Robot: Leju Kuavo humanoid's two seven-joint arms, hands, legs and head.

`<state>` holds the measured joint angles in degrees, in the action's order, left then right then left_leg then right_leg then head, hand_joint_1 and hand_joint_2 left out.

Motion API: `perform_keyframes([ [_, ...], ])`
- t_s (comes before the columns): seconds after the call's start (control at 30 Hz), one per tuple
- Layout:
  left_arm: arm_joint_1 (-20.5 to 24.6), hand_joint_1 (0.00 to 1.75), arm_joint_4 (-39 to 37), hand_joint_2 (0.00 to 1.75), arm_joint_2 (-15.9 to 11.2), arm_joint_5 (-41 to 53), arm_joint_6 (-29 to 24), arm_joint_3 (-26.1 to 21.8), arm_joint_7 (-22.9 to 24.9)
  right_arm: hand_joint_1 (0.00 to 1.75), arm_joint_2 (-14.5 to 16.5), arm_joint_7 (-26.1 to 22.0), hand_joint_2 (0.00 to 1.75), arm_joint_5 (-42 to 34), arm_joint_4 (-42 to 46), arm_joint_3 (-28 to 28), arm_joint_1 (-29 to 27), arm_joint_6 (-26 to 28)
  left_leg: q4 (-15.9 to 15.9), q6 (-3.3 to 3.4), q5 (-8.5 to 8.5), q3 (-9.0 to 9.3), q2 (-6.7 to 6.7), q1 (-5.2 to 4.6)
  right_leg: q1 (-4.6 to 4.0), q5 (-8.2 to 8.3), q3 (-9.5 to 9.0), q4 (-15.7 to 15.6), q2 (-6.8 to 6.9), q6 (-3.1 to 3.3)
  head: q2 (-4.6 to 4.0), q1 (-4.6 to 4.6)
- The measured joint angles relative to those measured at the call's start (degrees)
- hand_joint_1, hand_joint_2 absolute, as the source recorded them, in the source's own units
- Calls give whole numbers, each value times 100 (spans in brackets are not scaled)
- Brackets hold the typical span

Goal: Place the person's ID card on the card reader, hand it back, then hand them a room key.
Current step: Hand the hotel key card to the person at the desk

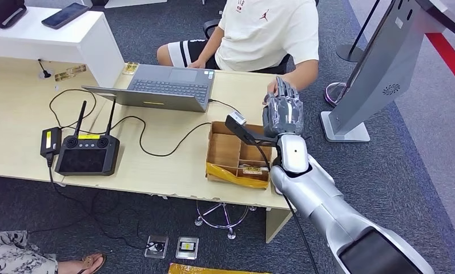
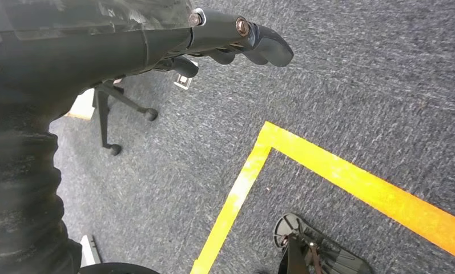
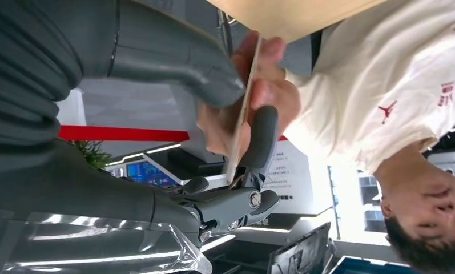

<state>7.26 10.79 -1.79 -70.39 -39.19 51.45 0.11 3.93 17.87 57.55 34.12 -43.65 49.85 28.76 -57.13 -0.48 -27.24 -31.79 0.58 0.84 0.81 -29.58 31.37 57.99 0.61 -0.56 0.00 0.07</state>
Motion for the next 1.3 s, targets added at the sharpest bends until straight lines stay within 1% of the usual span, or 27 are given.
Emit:
perform_keyframes([
  [0.2,2,0,-5,175,6,10,0,-2,-3,0,31,-592,175,-388,-92,3,3,814,0,-1,0,1,-5,4,-5,0,3,1,-3,1,0,-1],
  [0.27,2,0,-6,175,9,8,0,-3,-48,0,43,-837,175,-508,-55,59,-15,978,0,-1,0,1,-6,4,-5,0,3,1,-4,1,0,-1],
  [0.33,1,0,-6,175,15,24,0,-9,-107,0,39,-982,175,-524,189,170,-125,1006,0,-1,0,2,-8,4,-6,-1,3,1,-5,1,0,1],
  [0.47,-1,0,-6,175,28,131,-1,-44,-142,0,-74,-928,175,-426,1353,386,-548,823,0,-1,-1,3,-11,4,-5,-1,5,0,-8,1,0,-1],
  [0.53,-3,0,-7,175,34,201,-1,-55,-140,0,-193,-936,175,-617,1978,458,-781,746,-1,-1,-1,6,-10,4,-5,-1,4,-1,-5,1,0,0],
  [0.67,-24,0,-8,175,36,348,-2,-120,-138,0,-584,-1157,175,-1430,3573,591,-1490,576,-1,-1,-4,6,-15,2,-2,-1,5,-2,-9,2,0,-1],
  [0.77,-29,0,-8,175,33,415,-2,-147,-138,0,-897,-1203,175,-1498,4575,628,-1950,507,-1,-2,-6,7,-20,1,-1,-1,6,-2,-16,1,0,-1],
  [0.87,-31,0,-8,175,33,430,-2,-163,-138,0,-1161,-1196,175,-1488,5375,646,-2258,480,0,-4,-7,8,-26,2,-1,-1,7,-2,-20,2,0,-1],
  [1.03,-29,0,-8,175,33,436,-2,-183,-138,0,-1428,-1189,175,-1489,6181,647,-2480,468,1,-6,-8,14,-38,3,-3,-1,6,-1,-34,2,0,-1],
  [1.3,-26,0,-8,175,33,437,-2,-186,-138,0,-1656,-1185,175,-1491,6824,647,-2602,460,1,-6,-8,12,-39,3,-3,-1,6,0,-36,2,0,-1],
])
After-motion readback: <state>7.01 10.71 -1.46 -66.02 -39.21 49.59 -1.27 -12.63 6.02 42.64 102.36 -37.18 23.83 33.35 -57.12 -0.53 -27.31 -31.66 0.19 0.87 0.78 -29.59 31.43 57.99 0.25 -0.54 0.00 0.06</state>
